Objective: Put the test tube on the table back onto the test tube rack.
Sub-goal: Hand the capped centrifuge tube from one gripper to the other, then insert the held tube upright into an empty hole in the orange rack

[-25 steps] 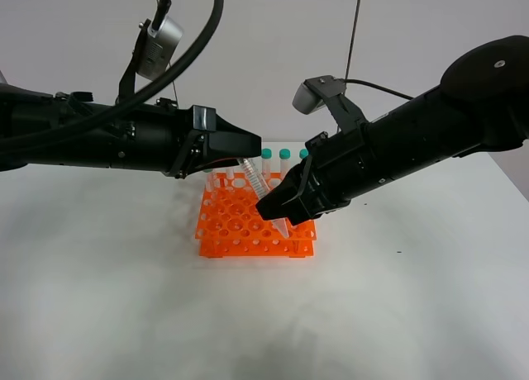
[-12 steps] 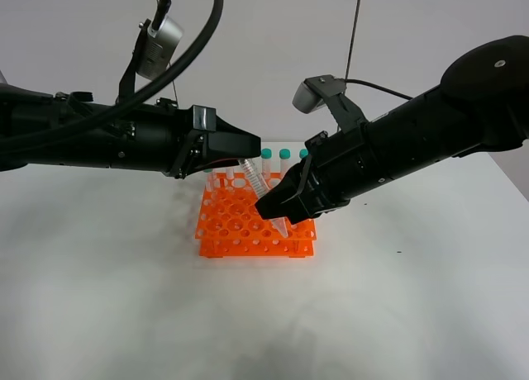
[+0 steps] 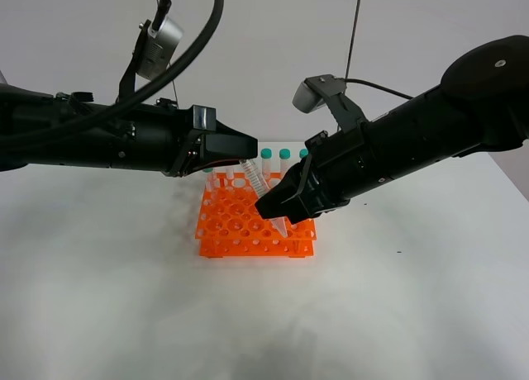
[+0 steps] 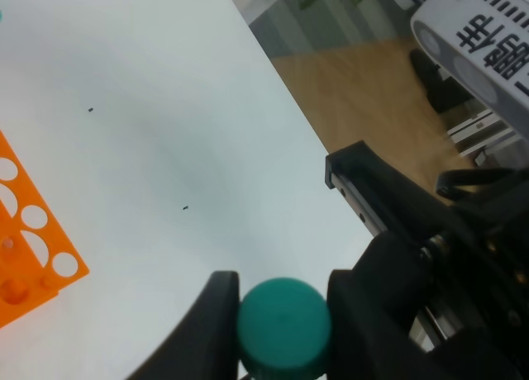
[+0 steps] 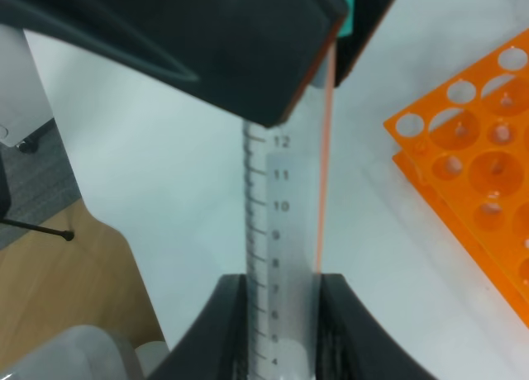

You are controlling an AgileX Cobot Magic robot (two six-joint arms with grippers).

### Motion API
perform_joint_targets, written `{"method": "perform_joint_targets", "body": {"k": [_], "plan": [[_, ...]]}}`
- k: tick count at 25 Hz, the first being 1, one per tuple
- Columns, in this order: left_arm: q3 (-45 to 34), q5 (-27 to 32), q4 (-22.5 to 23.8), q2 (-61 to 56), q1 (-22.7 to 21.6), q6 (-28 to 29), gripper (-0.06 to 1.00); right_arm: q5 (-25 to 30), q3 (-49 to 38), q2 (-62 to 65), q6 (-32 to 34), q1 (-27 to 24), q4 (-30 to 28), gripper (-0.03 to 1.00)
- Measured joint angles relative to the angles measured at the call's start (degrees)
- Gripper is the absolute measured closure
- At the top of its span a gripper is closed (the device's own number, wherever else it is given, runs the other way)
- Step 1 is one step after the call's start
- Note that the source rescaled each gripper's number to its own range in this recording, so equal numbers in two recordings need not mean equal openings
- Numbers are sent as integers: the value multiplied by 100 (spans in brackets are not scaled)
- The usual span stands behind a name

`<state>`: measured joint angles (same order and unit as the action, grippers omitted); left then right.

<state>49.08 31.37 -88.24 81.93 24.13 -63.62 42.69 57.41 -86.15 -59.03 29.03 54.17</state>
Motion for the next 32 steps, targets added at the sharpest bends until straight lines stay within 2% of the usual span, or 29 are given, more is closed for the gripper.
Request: {"method": "perform_joint_targets", "body": {"k": [8,9,11,13,14,16,19,26,28,32], "plan": [[0,0,0,0,0,0,94,0,0,0,-29,0,0,93],[0,0,0,0,0,0,94,-6,0,0,-29,0,0,90],[0,18,0,0,0,0,94,-12,0,0,-29,0,0,67],[0,17,0,0,0,0,94,-34,0,0,-29,0,0,28],[0,17,0,0,0,0,94,-62,0,0,-29,0,0,15],[0,17,0,0,0,0,94,-147,0,0,-83,0,0,4],[0,17,0,0,0,0,94,-147,0,0,-117,0,0,-1],[0,17,0,0,0,0,94,4,87,193,9,0,-141,-2],[0,17,0,0,0,0,94,249,287,324,309,0,-423,-2],[0,17,0,0,0,0,94,948,890,473,1580,0,-1475,-2]]}}
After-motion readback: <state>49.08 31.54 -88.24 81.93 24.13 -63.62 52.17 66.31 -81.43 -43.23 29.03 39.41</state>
